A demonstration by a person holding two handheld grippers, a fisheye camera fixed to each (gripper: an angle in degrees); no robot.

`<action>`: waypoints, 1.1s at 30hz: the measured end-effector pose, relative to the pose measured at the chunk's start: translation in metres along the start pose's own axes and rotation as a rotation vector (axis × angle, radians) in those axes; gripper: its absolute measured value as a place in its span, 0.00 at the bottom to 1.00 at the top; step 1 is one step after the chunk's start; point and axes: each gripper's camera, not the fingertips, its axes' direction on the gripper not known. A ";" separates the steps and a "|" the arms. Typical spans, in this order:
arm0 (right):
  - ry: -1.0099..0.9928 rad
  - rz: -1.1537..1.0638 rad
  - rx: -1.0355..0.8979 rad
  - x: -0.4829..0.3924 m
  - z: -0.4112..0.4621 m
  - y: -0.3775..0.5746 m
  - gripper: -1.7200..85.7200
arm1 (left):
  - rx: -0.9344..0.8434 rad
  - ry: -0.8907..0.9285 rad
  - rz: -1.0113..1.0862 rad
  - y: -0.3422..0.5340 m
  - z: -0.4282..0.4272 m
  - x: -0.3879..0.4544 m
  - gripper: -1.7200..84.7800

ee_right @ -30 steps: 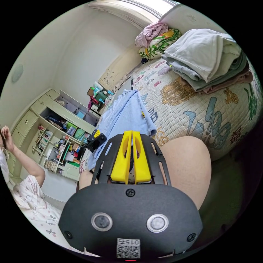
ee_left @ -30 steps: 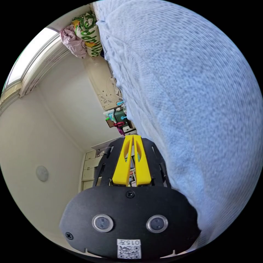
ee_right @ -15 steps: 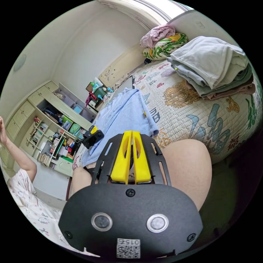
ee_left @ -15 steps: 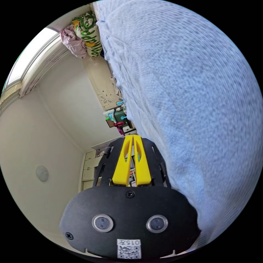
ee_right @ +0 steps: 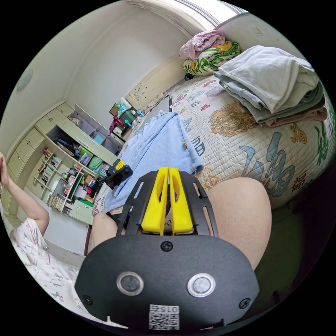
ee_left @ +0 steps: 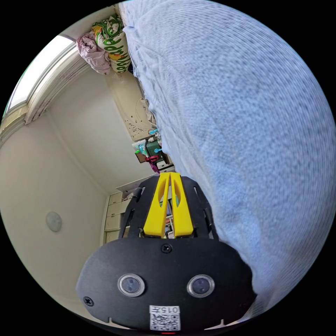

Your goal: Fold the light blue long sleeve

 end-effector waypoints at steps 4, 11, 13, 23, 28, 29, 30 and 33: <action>-0.002 0.004 0.001 0.002 -0.006 0.004 0.01 | 0.000 0.000 -0.001 -0.011 -0.004 0.012 0.02; 0.011 0.001 -0.018 -0.003 -0.006 0.010 0.01 | 0.000 0.001 -0.002 -0.033 -0.013 0.044 0.02; 0.020 -0.002 -0.024 -0.007 -0.004 0.012 0.01 | 0.000 0.001 -0.003 -0.040 -0.016 0.055 0.02; 0.052 0.002 -0.048 -0.026 0.010 0.022 0.01 | 0.001 0.004 -0.007 -0.082 -0.033 0.145 0.02; 0.067 -0.019 -0.060 -0.043 0.020 0.026 0.01 | 0.001 0.006 -0.009 -0.105 -0.040 0.211 0.02; 0.073 -0.032 -0.062 -0.050 0.022 0.027 0.01 | 0.001 0.006 -0.010 -0.107 -0.041 0.219 0.02; 0.076 -0.037 -0.063 -0.053 0.024 0.027 0.01 | 0.001 0.007 -0.010 -0.112 -0.042 0.235 0.02; 0.093 -0.044 -0.070 -0.066 0.034 0.028 0.01 | 0.002 0.008 -0.012 -0.123 -0.044 0.279 0.02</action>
